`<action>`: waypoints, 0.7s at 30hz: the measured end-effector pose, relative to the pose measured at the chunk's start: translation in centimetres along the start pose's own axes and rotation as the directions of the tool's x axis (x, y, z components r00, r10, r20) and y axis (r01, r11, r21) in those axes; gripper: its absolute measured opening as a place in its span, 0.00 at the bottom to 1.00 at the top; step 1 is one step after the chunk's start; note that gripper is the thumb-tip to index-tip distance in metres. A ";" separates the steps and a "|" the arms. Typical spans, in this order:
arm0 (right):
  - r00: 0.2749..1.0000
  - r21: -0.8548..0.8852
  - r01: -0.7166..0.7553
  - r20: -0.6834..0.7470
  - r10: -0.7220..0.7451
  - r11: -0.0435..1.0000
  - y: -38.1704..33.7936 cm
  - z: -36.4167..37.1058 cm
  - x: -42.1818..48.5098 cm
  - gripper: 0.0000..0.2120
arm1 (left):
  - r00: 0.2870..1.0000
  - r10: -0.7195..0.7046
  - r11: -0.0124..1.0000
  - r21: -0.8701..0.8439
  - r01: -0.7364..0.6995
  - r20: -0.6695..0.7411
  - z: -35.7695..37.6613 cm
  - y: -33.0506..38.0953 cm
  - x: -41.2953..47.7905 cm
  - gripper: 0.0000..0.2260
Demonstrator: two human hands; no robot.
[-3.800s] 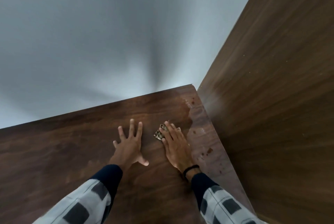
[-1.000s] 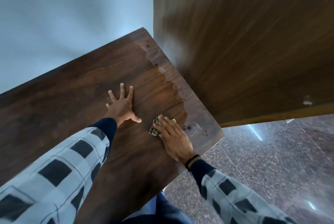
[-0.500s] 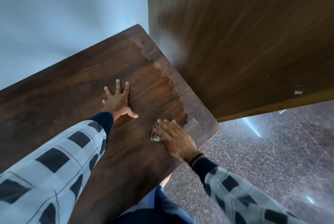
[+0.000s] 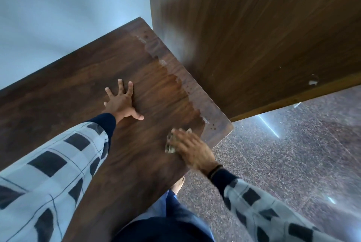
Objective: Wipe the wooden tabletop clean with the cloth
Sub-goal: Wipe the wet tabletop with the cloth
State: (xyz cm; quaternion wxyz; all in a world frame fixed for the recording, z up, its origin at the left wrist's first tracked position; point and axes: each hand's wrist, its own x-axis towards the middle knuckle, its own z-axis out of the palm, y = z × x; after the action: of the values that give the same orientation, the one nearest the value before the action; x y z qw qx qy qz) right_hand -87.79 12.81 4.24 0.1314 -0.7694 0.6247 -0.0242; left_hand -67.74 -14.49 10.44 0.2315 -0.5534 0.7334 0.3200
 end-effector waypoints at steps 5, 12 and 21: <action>0.844 0.204 -0.506 -0.084 0.530 0.838 1.9 -2.0 2.4 0.22 | 1.000 -0.007 1.000 0.005 0.007 0.000 0.0 0.0 -0.4 0.66; 0.992 0.017 -0.124 -0.023 0.125 0.992 1.4 -0.3 -2.5 0.24 | 1.000 -0.003 1.000 -0.002 0.003 0.000 -0.2 0.1 -0.3 0.66; 0.846 0.114 -0.508 -0.119 0.519 0.854 -1.7 -0.2 -0.3 0.25 | 1.000 -0.012 1.000 0.017 0.011 0.014 0.0 0.2 0.0 0.67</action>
State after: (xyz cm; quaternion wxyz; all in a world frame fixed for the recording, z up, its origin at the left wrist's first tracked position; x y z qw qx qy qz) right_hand -86.29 13.41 4.86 0.1173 -0.5646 0.8141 -0.0684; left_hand -67.92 -14.46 10.51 0.2434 -0.5532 0.7313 0.3162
